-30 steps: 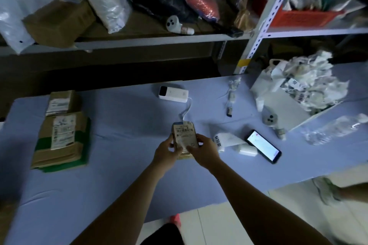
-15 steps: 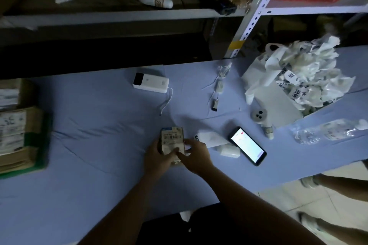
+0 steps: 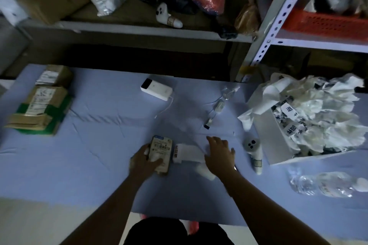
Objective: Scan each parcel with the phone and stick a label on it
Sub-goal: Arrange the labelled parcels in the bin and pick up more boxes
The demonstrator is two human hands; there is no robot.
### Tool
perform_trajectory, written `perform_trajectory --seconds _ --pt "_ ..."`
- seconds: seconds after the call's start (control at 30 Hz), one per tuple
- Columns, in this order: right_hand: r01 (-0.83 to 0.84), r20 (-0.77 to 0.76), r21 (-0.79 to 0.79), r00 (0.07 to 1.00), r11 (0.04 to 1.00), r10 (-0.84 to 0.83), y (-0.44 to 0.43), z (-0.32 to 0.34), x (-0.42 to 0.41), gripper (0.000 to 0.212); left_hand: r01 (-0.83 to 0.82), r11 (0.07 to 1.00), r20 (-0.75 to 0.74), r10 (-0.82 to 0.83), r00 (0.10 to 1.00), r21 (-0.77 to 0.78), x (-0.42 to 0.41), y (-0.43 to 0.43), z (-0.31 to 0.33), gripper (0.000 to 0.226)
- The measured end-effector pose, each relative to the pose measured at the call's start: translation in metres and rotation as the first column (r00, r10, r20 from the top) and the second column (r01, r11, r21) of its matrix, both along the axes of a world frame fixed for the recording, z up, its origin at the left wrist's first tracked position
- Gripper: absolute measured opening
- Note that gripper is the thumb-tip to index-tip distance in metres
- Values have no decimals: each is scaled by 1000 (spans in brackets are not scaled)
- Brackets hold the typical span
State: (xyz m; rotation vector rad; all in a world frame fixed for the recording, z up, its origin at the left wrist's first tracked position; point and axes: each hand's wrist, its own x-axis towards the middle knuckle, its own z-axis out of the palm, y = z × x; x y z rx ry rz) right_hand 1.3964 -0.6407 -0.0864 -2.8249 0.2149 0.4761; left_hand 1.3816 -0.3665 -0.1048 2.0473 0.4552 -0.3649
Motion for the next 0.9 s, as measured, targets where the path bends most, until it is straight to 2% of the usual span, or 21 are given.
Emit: perform_trajectory --seconds 0.17,0.33,0.5,0.6,0.73,0.9 --pt "55 -117 -14 992 998 -57 -32 -4 -12 86 -50 998 -59 48 997 -24 -18 -10 6 83" --pt "127 -173 30 978 991 -120 -46 -16 -26 101 3 998 -47 0 999 67 -20 -13 11 89" --pt "128 -179 -70 974 989 -139 -44 -23 -36 94 -30 997 5 30 1000 72 -15 -13 14 81" --pt "164 -195 -70 965 984 -175 -44 -23 -32 96 -33 998 23 32 999 52 -10 -6 14 80" --pt "277 -151 -24 949 961 -277 -38 -15 -21 96 11 999 11 -10 1000 -50 -9 14 10 86" --pt "340 49 83 938 937 -344 -9 14 5 88 -6 997 36 9 999 -83 -7 26 7 82"
